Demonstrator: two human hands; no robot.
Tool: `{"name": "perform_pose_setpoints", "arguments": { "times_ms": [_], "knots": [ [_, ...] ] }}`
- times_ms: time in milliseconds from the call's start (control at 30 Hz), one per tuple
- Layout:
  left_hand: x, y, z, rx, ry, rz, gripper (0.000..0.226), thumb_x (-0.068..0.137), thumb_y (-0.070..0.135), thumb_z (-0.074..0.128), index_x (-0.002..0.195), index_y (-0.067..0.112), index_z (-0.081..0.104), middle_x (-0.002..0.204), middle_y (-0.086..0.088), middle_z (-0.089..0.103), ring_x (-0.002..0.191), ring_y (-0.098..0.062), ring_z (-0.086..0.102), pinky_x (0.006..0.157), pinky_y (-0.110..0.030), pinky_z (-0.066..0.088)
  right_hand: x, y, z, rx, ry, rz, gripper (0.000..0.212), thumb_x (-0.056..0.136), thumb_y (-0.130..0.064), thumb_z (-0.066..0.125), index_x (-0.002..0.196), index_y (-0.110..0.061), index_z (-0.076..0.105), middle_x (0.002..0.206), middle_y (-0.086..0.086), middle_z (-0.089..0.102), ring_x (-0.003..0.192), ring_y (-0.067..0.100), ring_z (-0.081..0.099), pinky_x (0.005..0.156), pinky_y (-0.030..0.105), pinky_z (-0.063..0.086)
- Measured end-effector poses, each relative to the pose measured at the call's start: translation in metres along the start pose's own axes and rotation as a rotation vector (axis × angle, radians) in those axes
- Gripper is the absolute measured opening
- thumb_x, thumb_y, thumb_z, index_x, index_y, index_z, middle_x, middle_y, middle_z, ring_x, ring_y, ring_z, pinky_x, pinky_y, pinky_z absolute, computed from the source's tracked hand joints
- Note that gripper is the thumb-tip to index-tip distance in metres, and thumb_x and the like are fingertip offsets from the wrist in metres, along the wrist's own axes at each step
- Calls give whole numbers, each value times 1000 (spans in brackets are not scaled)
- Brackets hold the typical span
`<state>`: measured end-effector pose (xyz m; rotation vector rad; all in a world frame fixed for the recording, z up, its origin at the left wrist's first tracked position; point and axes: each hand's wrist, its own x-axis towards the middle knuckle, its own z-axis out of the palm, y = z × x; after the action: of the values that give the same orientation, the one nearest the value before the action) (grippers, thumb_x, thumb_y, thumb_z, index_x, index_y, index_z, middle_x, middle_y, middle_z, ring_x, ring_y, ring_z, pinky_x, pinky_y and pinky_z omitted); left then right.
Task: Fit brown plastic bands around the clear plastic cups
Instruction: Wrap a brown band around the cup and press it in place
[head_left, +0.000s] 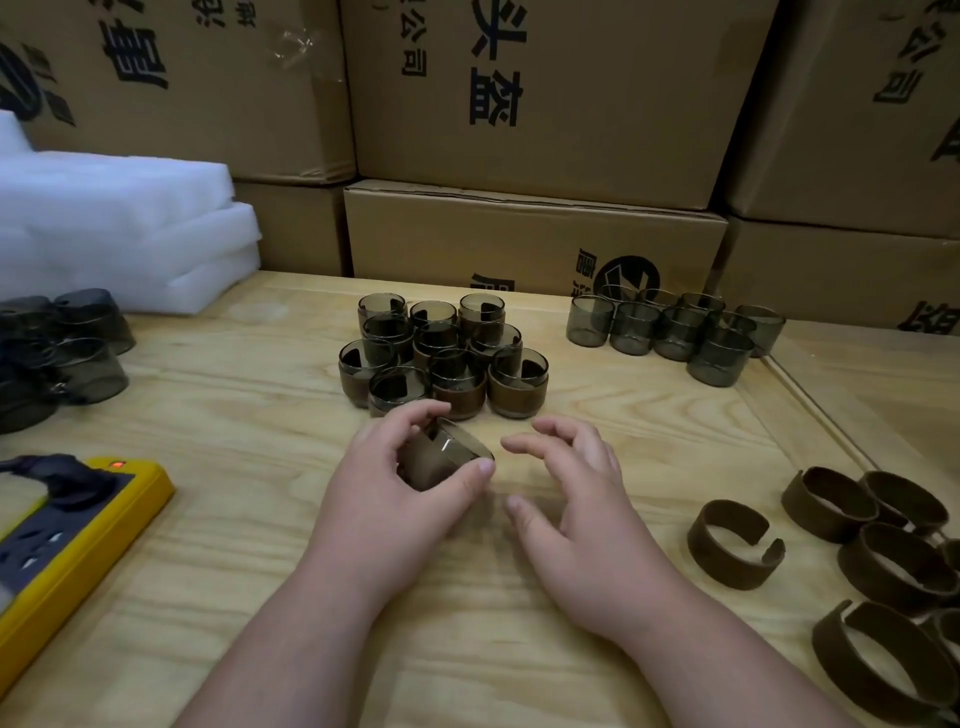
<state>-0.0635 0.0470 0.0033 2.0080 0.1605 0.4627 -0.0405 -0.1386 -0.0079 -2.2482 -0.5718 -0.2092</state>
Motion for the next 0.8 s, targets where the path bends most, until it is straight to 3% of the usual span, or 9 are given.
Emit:
{"name": "perform_pose_setpoints", "arguments": {
  "times_ms": [67, 133, 267, 367, 467, 533, 600, 700, 800],
  "knots": [
    [1, -6, -11, 42, 119, -61, 44, 71, 50, 86, 110, 48, 66, 112, 16, 61, 103, 3, 60, 86, -18, 49, 1, 1, 0, -25, -35, 32, 39, 96, -31, 66, 129, -48, 54, 137, -30, 29, 136, -14, 19, 102, 2, 17],
    [4, -13, -20, 63, 284, -167, 43, 73, 54, 82, 110, 44, 64, 112, 9, 61, 103, -13, 62, 93, -37, 54, 2, 2, 0, -25, -54, 60, 32, 97, -33, 64, 122, -49, 54, 133, -31, 33, 134, -13, 21, 101, 5, 20],
    [14, -19, -28, 79, 521, -280, 45, 74, 58, 81, 108, 40, 57, 110, 8, 61, 105, -20, 62, 92, -42, 53, 2, 2, -1, -19, -65, 71, 24, 97, -36, 62, 110, -53, 52, 125, -40, 33, 123, -20, 22, 105, 15, 27],
    [18, -21, -22, 139, 512, -322, 45, 74, 61, 79, 105, 40, 53, 101, 18, 62, 99, -16, 61, 94, -47, 52, 2, 3, -1, -22, -66, 66, 22, 97, -36, 62, 109, -52, 53, 123, -41, 35, 127, -22, 19, 104, 18, 31],
    [24, -20, -20, 186, 499, -344, 45, 78, 62, 75, 112, 47, 50, 97, 22, 61, 99, -17, 61, 103, -50, 47, 2, 4, 0, -26, -56, 55, 21, 97, -35, 62, 108, -51, 54, 122, -38, 38, 127, -19, 22, 99, 11, 29],
    [32, -20, -21, 222, 445, -337, 64, 83, 60, 72, 140, 46, 46, 122, 16, 68, 123, -21, 61, 111, -51, 42, 1, 4, 0, -31, -58, 53, 21, 97, -35, 61, 108, -51, 53, 120, -38, 38, 127, -20, 22, 96, 6, 27],
    [41, -22, -23, 274, 368, -334, 88, 88, 60, 68, 160, 38, 23, 144, 6, 61, 137, -25, 53, 115, -50, 37, 0, 4, -1, -35, -66, 57, 20, 97, -36, 60, 108, -51, 52, 119, -40, 38, 126, -21, 21, 95, 4, 26],
    [46, -25, -22, 316, 278, -343, 105, 88, 62, 66, 164, 28, 2, 145, 3, 61, 138, -28, 52, 116, -52, 34, -1, 4, -1, -56, -82, 72, 20, 98, -38, 59, 111, -51, 51, 120, -39, 38, 126, -19, 22, 95, 3, 26],
    [40, -26, -22, 284, 269, -359, 111, 87, 58, 69, 163, 24, -5, 148, -6, 57, 138, -34, 50, 115, -53, 38, -2, 2, -1, -83, -92, 88, 22, 99, -40, 57, 119, -48, 54, 121, -35, 42, 124, -14, 29, 103, 12, 29]
  ]
}}
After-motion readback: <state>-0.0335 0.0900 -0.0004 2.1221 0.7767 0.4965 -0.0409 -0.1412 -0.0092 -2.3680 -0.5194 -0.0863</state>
